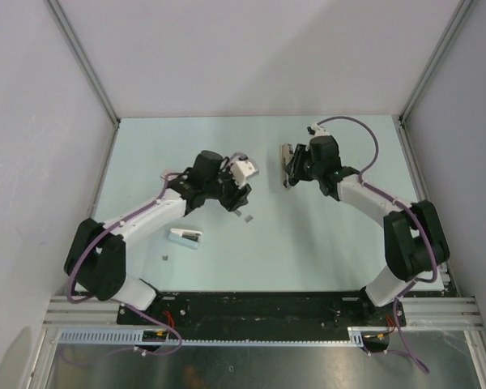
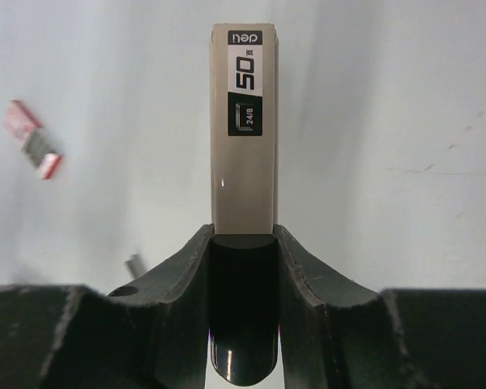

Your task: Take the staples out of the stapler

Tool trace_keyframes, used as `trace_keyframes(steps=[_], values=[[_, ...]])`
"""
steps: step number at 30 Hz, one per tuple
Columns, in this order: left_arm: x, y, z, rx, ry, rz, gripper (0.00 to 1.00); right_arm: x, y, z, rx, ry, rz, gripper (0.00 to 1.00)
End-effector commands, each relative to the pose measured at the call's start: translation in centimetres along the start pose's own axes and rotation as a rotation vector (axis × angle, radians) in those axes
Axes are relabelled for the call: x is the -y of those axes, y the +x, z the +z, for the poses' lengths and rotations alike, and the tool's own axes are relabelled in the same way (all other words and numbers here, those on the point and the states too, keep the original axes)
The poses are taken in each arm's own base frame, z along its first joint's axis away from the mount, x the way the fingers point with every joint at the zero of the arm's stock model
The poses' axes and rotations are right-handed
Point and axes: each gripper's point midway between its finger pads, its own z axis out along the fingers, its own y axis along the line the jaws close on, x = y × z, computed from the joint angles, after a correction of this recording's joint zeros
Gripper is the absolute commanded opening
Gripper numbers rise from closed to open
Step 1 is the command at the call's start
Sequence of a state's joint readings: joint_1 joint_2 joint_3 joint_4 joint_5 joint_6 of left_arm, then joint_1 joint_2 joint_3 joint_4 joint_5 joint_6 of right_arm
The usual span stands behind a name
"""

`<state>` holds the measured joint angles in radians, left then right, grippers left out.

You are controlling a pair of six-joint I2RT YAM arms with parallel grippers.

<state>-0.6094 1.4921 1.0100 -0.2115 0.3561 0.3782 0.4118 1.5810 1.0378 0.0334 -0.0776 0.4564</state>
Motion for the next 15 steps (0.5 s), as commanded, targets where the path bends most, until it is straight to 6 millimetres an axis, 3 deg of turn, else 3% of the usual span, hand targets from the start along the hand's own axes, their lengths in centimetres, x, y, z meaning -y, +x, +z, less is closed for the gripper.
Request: trace_keyframes(steps=[1, 4, 7, 15], values=[[-3.9, -2.8, -4.3, 0.089, -0.088, -0.127, 0.58, 1.7, -3.7, 1.6, 0.028, 0.139, -0.086, 0.00], [-8.0, -1.4, -6.5, 0.083, -0.206, -0.203, 0.59, 3.8, -3.1, 3.0, -0.016, 0.245, -0.136, 0.00], [-10.3, 0.5, -8.4, 0.063, -0.287, -0.247, 0.59, 5.1, -2.7, 4.1, -0.046, 0.330, -0.194, 0.00], [-10.7, 3.9, -11.7, 0.045, -0.351, -0.297, 0.59, 5.8, -0.1, 8.0, -0.187, 0.495, -0.351, 0.00]])
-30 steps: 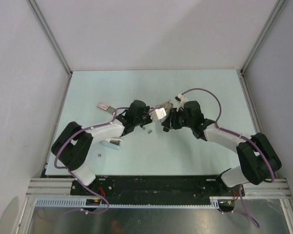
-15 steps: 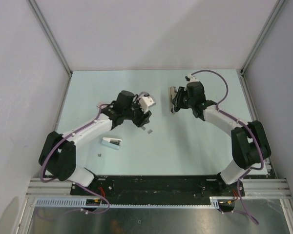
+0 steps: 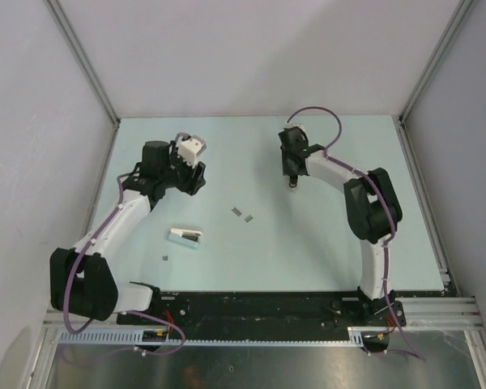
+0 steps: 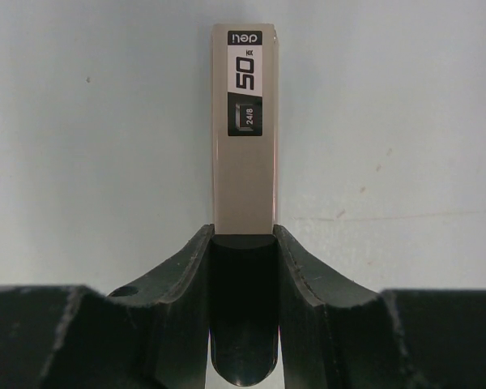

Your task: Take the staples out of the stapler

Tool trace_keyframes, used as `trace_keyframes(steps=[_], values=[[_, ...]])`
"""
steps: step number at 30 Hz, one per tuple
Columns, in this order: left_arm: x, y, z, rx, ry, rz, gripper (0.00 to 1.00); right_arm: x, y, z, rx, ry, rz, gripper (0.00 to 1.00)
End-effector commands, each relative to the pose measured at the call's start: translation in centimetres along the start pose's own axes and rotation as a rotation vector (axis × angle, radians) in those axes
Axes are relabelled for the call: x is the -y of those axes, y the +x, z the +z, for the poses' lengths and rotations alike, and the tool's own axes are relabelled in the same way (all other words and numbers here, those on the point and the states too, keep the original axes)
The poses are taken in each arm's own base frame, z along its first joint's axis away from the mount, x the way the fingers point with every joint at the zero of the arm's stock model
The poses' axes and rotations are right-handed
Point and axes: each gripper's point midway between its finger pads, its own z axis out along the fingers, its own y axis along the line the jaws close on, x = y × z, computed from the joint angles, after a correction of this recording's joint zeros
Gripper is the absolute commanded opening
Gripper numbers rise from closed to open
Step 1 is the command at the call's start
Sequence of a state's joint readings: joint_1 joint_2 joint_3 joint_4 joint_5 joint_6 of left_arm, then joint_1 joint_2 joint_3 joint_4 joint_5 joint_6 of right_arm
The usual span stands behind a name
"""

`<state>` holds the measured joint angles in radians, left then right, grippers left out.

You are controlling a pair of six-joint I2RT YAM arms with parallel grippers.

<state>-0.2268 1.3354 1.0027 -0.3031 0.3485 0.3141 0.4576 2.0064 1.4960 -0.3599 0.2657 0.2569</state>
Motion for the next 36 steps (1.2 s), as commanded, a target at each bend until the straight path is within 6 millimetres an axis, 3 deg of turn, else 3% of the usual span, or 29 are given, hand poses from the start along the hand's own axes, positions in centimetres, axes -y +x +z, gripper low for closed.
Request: trace_keyframes(steps=[1, 7, 11, 18, 22, 26, 31, 36], values=[[-0.6, 0.5, -2.2, 0.022, -0.024, -0.049, 0.60, -0.9, -1.9, 0.4, 0.019, 0.083, -0.080, 0.02], [-3.4, 1.4, -3.4, 0.021, -0.071, -0.146, 0.60, -2.2, -2.6, 0.1, 0.034, 0.032, -0.041, 0.48], [-3.8, 1.7, -3.8, 0.024, -0.078, -0.164, 0.60, -2.5, -4.0, -1.4, 0.071, 0.014, -0.019, 0.67], [-4.5, 1.8, -4.5, 0.033, -0.100, -0.182, 0.60, -4.6, -8.2, -6.7, 0.197, -0.032, 0.001, 0.94], [-5.6, 2.0, -5.1, 0.036, -0.130, -0.196, 0.60, -7.3, -9.9, -9.2, 0.249, -0.084, 0.010, 0.99], [-7.5, 2.7, -5.2, 0.011, -0.205, -0.227, 0.60, -11.1, -10.6, -10.2, 0.281, -0.164, 0.004, 0.99], [-11.5, 3.2, -3.7, -0.042, -0.340, -0.295, 0.60, -14.3, -9.5, -11.0, 0.299, -0.233, -0.009, 0.99], [-14.0, 3.7, -0.8, -0.093, -0.369, -0.354, 0.60, -14.9, -8.0, -13.8, 0.362, -0.316, 0.003, 0.99]])
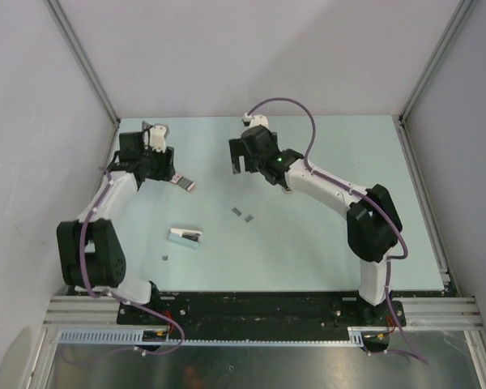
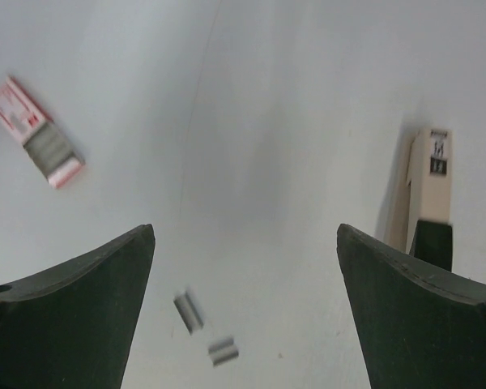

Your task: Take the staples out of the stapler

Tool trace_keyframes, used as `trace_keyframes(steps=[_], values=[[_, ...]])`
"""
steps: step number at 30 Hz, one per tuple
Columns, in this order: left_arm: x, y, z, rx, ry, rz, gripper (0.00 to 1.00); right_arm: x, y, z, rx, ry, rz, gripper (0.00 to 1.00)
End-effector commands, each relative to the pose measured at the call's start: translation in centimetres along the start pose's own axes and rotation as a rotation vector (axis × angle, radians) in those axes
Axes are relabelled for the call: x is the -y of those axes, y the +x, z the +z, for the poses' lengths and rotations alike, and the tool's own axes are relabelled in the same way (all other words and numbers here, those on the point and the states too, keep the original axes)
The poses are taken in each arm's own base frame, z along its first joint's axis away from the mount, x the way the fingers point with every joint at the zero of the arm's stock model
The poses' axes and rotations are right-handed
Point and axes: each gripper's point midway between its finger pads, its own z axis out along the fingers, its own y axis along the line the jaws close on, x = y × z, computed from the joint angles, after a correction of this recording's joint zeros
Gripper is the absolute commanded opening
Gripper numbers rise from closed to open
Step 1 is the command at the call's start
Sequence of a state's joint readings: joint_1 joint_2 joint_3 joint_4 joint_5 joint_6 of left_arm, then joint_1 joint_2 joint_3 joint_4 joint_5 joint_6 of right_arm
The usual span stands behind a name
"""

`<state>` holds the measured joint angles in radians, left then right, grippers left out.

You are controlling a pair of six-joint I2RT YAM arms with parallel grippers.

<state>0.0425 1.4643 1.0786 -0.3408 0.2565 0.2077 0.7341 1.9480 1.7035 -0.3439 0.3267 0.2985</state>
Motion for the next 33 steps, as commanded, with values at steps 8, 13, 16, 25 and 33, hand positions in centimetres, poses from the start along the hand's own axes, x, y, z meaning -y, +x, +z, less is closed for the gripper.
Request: trace_keyframes(steps=[8, 13, 16, 25, 33], values=[[-3.7, -1.7, 5.3, -0.037, -0.122, -0.139, 0.60, -0.3, 0.3, -6.5, 0.133, -0.095, 0.050, 0.99], [-3.7, -1.7, 6.9, -0.060, -0.127, -0.168, 0.60, 0.1, 1.3, -7.4, 0.140, -0.109, 0.063, 0.99], [-4.0, -1.1, 7.7, -0.088, -0.135, -0.186, 0.60, 0.2, 1.8, -7.7, 0.140, -0.117, 0.073, 0.99], [-5.0, 0.8, 9.5, -0.191, -0.173, -0.198, 0.62, 0.7, 2.6, -8.2, 0.141, -0.132, 0.084, 0.97], [-6.1, 1.3, 10.6, -0.236, -0.214, -0.186, 0.62, -0.1, 3.1, -8.2, 0.149, -0.190, 0.110, 0.96]])
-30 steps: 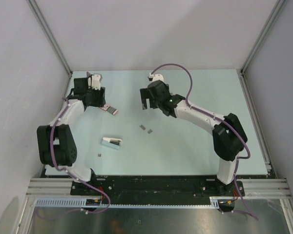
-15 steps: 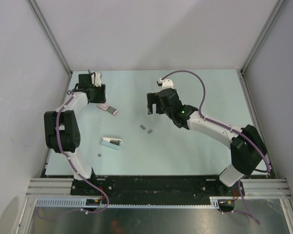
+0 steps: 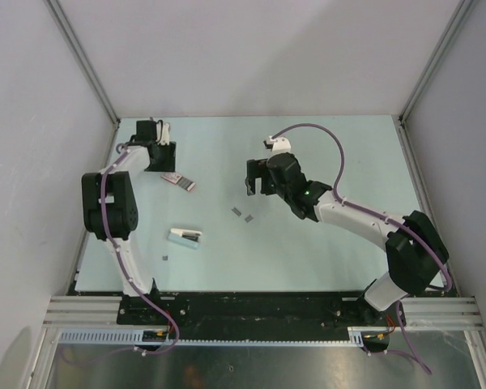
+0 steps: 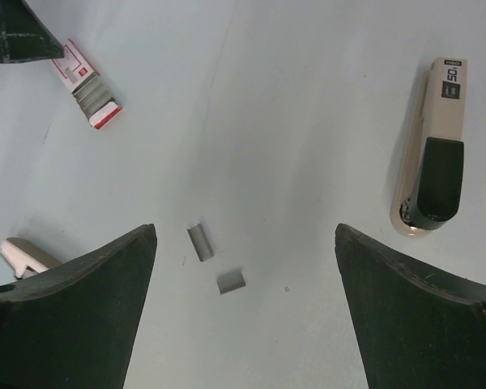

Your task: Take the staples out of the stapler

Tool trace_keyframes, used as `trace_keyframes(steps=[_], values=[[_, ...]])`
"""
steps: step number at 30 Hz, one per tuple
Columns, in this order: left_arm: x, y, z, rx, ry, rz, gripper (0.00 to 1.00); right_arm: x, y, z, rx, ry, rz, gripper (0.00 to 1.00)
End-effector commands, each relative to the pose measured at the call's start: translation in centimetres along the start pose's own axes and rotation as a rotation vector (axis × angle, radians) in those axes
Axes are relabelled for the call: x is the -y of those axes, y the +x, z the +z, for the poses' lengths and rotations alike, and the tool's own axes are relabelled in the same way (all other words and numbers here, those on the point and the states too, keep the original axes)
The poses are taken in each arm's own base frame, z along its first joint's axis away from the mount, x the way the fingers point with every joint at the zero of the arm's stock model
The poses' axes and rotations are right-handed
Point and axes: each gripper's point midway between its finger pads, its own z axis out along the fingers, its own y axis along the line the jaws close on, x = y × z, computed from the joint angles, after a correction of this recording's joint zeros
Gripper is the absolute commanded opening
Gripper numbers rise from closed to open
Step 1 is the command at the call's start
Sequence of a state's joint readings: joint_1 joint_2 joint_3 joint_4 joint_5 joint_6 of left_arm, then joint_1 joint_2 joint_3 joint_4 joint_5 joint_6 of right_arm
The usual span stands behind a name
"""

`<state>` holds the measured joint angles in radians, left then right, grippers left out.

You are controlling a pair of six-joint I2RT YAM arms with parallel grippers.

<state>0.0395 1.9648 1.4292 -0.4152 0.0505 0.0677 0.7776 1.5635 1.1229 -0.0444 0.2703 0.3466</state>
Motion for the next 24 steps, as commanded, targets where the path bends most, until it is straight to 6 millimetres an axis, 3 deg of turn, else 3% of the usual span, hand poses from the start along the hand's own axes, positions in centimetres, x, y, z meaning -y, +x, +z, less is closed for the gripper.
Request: trace_keyframes(steps=[1, 18, 24], values=[[-0.7, -1.5, 0.1, 0.006, -0.042, -0.019, 0.62, -1.4, -2.3, -0.8, 0.082, -0.069, 0.051, 0.96], [-0.1, -1.9, 2.5, -0.061, 0.054, -0.099, 0.63, -1.8, -1.3, -0.9, 0.062, -0.116, 0.051, 0.95], [0.0, -1.0, 3.5, -0.093, 0.049, -0.124, 0.62, -2.0, -0.9, -0.7, 0.053, -0.141, 0.057, 0.95]])
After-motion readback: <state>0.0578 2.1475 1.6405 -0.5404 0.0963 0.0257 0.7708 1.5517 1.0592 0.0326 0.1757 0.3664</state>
